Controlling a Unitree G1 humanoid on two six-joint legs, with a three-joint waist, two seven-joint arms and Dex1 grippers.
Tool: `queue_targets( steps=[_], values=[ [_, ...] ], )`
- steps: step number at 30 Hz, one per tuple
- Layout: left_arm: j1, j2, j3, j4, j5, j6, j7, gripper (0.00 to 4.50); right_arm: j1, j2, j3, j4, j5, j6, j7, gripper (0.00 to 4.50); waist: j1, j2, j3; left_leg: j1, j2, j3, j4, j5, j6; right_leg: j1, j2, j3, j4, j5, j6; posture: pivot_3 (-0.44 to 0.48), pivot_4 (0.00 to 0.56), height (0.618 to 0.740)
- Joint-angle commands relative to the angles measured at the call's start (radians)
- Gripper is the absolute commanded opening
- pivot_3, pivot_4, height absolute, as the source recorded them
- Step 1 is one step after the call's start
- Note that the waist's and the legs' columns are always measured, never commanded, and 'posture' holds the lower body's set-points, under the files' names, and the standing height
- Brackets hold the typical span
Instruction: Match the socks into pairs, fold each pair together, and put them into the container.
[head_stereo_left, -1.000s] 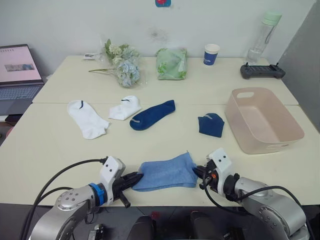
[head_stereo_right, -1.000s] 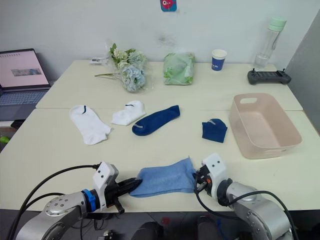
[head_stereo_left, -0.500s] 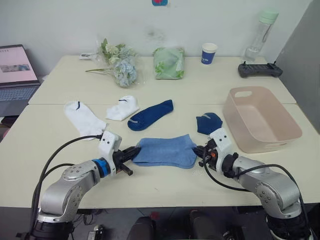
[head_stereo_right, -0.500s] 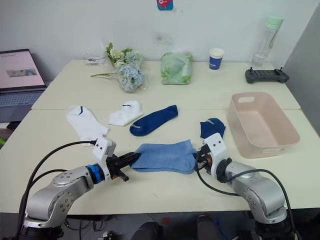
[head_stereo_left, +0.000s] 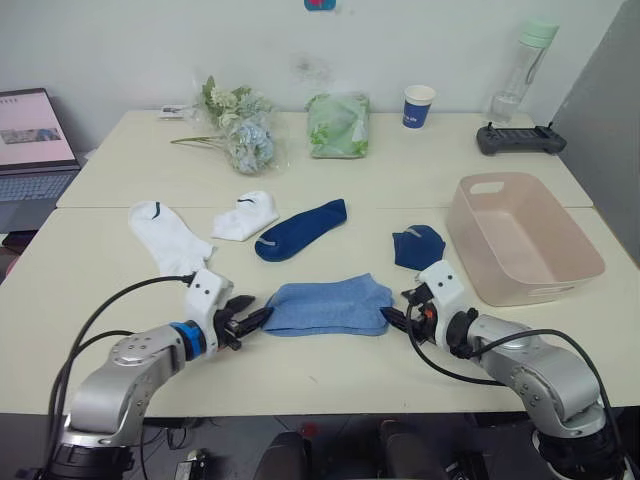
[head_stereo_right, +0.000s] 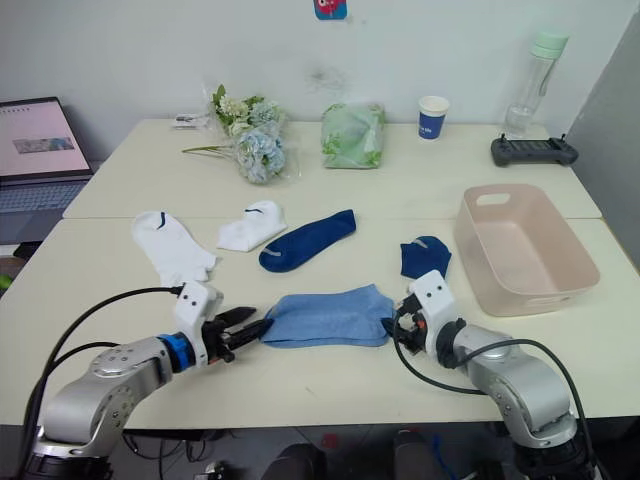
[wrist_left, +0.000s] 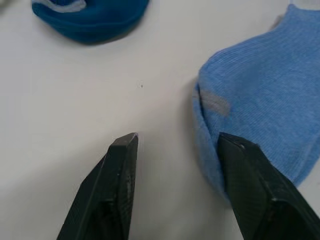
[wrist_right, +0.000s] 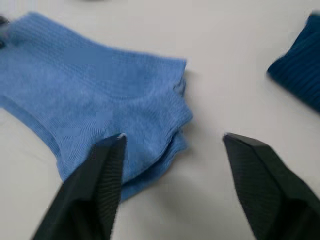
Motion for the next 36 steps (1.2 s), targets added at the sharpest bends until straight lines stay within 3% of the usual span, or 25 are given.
queue_targets(
  steps=[1, 3, 6, 11, 14, 21, 30, 36],
  values=[
    [-0.077, 0.035, 0.074, -0.021, -0.026, -0.064, -0.046, 2.38, -0.023, 0.007, -0.048, -0.073, 0.022, -0.065, 0.017, 3.51, 0.001, 0.000, 0.000, 0.000, 0.000, 0.000, 0.000, 0.000, 0.000, 0.000, 0.000, 0.000, 0.000, 0.000, 0.000, 0.000, 0.150, 0.740],
    [-0.113, 0.056, 0.061, -0.020, -0.029, -0.084, -0.098, 2.38, -0.037, 0.011, -0.034, -0.073, 0.025, -0.100, 0.039, 3.51, 0.003, 0.000, 0.000, 0.000, 0.000, 0.000, 0.000, 0.000, 0.000, 0.000, 0.000, -0.001, 0.000, 0.000, 0.000, 0.000, 0.150, 0.740],
    [-0.148, 0.084, 0.002, -0.030, -0.020, -0.104, -0.176, 1.76, -0.037, 0.013, 0.013, -0.052, 0.008, -0.126, 0.052, 2.89, 0.001, 0.000, 0.000, 0.000, -0.001, 0.001, 0.000, 0.000, 0.000, 0.000, 0.000, 0.000, 0.000, 0.000, 0.000, 0.000, 0.150, 0.740],
    [-0.188, 0.056, -0.143, -0.004, 0.054, -0.123, -0.191, 0.11, -0.035, 0.024, 0.141, 0.050, -0.075, -0.181, 0.044, 1.11, 0.000, 0.000, 0.000, 0.000, -0.001, 0.001, 0.000, 0.000, 0.000, 0.000, 0.000, 0.001, -0.002, 0.000, 0.000, 0.000, 0.150, 0.740],
    [-0.181, 0.029, -0.206, 0.027, 0.098, -0.133, -0.180, 0.00, -0.031, 0.016, 0.188, 0.074, -0.097, -0.184, 0.058, 0.02, 0.000, 0.000, 0.000, 0.000, -0.001, 0.001, 0.000, 0.000, 0.000, 0.000, 0.000, 0.001, -0.002, 0.000, 0.000, 0.000, 0.150, 0.740],
    [-0.127, 0.033, -0.250, 0.019, 0.127, -0.113, -0.192, 0.00, 0.024, -0.023, 0.223, 0.049, -0.104, -0.137, 0.081, 0.02, 0.000, 0.000, 0.000, 0.000, 0.000, 0.000, 0.000, 0.000, 0.000, 0.000, 0.000, 0.000, -0.001, 0.000, 0.000, 0.000, 0.150, 0.740],
    [0.014, 0.076, -0.179, -0.015, 0.127, -0.109, -0.179, 0.00, 0.102, -0.045, 0.182, -0.025, -0.068, -0.094, 0.097, 0.02, -0.001, -0.001, 0.000, 0.001, 0.000, 0.000, 0.000, 0.000, 0.000, 0.001, 0.000, 0.000, 0.000, 0.000, 0.000, 0.000, 0.150, 0.740],
    [-0.095, 0.038, -0.141, -0.084, 0.034, -0.067, -0.184, 0.00, 0.036, 0.005, 0.107, -0.064, -0.013, -0.107, 0.107, 0.02, 0.000, -0.001, 0.001, 0.001, 0.000, 0.000, 0.001, 0.000, 0.000, 0.001, 0.000, 0.000, 0.001, 0.000, 0.000, 0.000, 0.150, 0.740]
  ],
)
